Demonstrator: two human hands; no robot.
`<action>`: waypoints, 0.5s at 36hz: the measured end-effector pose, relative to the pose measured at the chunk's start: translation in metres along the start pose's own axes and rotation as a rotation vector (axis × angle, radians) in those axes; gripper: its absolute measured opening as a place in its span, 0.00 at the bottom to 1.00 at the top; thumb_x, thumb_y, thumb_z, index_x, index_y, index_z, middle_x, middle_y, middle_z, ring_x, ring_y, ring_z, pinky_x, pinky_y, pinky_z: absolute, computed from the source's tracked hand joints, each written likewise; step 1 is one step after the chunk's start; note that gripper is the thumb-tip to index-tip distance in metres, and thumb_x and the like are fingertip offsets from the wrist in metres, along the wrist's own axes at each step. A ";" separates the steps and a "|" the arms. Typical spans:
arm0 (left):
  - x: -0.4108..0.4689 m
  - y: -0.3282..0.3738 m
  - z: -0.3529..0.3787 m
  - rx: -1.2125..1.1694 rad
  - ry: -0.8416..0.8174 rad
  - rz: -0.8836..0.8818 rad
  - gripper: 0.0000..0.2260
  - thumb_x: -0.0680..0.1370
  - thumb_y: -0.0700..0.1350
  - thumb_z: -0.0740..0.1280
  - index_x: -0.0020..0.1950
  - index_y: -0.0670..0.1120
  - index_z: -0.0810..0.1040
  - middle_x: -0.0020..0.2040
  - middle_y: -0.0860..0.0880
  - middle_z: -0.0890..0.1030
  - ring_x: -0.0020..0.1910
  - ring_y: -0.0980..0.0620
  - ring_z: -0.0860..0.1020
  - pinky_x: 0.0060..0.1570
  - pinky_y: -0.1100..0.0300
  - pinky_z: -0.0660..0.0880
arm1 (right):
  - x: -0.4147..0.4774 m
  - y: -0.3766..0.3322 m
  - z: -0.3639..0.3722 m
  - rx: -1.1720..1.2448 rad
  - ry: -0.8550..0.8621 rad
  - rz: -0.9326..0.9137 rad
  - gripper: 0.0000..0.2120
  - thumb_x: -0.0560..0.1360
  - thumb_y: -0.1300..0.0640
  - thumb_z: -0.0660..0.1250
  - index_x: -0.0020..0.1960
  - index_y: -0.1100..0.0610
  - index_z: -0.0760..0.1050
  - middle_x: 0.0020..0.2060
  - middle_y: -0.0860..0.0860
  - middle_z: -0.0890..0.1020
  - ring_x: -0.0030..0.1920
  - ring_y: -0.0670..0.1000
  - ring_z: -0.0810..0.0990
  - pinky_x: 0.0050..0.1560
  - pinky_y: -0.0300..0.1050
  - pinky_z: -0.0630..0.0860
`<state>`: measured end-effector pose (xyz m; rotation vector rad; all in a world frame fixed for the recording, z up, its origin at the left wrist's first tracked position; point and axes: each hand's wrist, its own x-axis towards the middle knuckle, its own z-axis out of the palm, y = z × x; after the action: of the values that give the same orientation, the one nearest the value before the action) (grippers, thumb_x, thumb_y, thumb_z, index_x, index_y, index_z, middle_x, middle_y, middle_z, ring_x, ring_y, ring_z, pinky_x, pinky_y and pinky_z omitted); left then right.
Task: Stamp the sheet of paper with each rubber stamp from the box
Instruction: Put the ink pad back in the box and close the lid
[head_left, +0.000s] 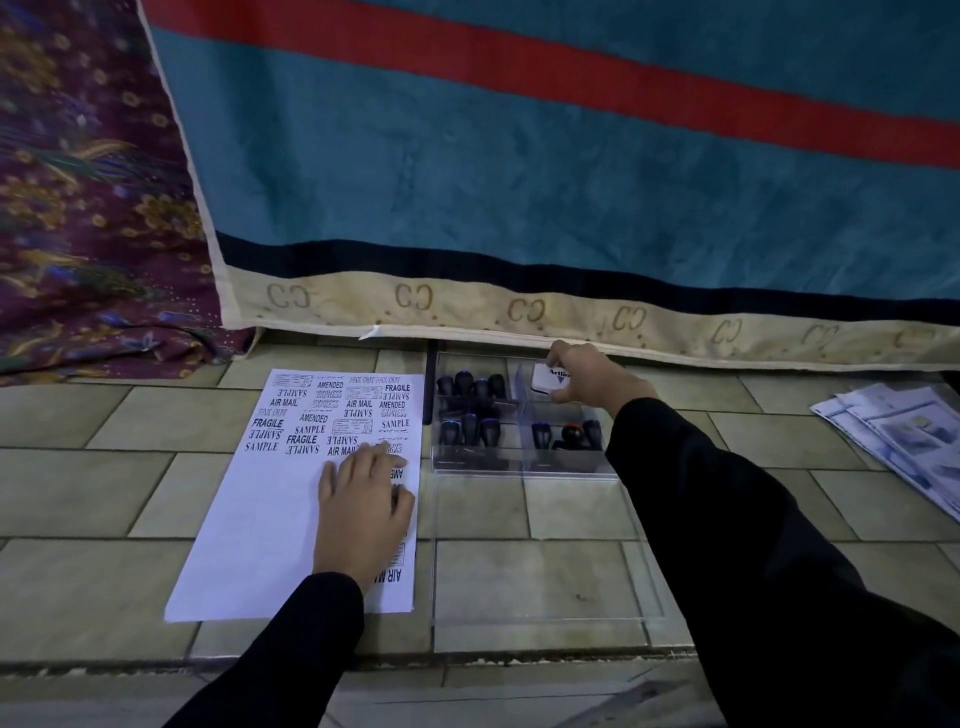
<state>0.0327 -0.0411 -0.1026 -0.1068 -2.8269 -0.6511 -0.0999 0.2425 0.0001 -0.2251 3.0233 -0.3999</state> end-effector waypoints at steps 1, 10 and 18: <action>0.000 0.000 0.000 0.003 0.000 -0.002 0.17 0.73 0.49 0.53 0.58 0.51 0.74 0.66 0.50 0.73 0.67 0.50 0.66 0.71 0.45 0.53 | 0.003 0.001 0.000 -0.002 -0.005 0.011 0.21 0.67 0.58 0.76 0.55 0.58 0.70 0.54 0.57 0.77 0.51 0.57 0.76 0.51 0.50 0.75; 0.000 -0.001 0.001 0.009 -0.003 0.000 0.18 0.73 0.51 0.51 0.58 0.52 0.74 0.66 0.51 0.73 0.68 0.50 0.65 0.71 0.45 0.53 | 0.016 0.004 0.006 0.132 -0.089 0.077 0.17 0.64 0.63 0.78 0.51 0.61 0.78 0.55 0.57 0.78 0.56 0.55 0.77 0.54 0.47 0.75; 0.000 0.000 -0.001 0.012 -0.022 -0.015 0.20 0.72 0.53 0.49 0.58 0.52 0.74 0.66 0.51 0.73 0.68 0.51 0.65 0.71 0.46 0.53 | 0.020 0.007 0.015 0.214 -0.126 0.141 0.15 0.63 0.66 0.77 0.40 0.51 0.75 0.49 0.51 0.78 0.54 0.53 0.78 0.53 0.46 0.76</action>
<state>0.0328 -0.0417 -0.1014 -0.0913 -2.8553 -0.6403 -0.1188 0.2423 -0.0178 -0.0209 2.8231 -0.6639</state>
